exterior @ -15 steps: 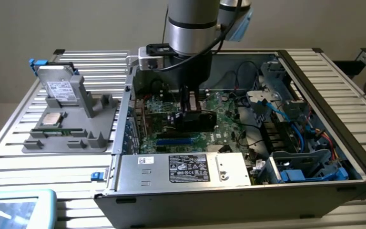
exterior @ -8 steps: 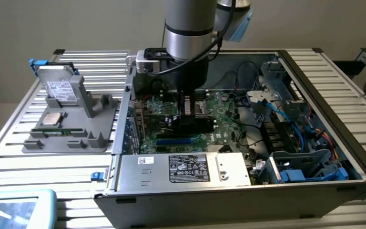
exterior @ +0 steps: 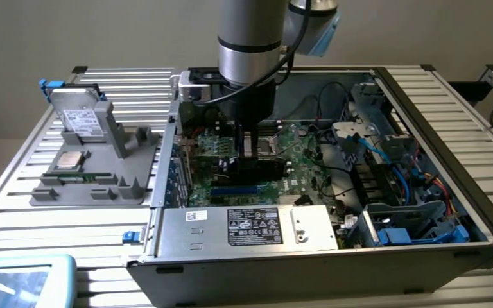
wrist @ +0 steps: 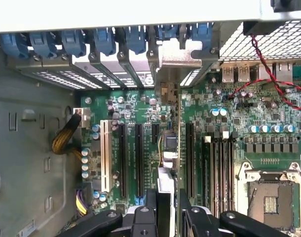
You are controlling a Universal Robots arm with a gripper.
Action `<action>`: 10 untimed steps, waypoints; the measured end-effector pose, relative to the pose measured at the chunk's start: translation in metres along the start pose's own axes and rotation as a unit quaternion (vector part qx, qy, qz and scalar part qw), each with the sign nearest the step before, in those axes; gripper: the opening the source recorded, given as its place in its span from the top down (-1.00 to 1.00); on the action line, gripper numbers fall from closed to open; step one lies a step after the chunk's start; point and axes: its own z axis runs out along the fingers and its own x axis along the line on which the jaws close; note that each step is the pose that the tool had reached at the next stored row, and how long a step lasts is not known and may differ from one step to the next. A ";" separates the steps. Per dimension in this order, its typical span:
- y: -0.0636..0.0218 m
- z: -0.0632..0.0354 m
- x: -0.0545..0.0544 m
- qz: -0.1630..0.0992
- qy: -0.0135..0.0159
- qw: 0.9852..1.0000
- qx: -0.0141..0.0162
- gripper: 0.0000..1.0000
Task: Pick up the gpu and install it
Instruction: 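Insert the gpu into the slot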
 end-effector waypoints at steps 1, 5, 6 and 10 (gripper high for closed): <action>0.0000 0.0008 0.000 0.000 0.000 1.000 0.000 0.46; 0.0004 0.0048 0.000 0.000 0.000 1.000 0.000 0.46; 0.0006 0.0052 0.000 0.000 0.000 1.000 0.000 0.46; 0.0007 0.0102 0.002 0.000 -0.002 1.000 0.001 0.46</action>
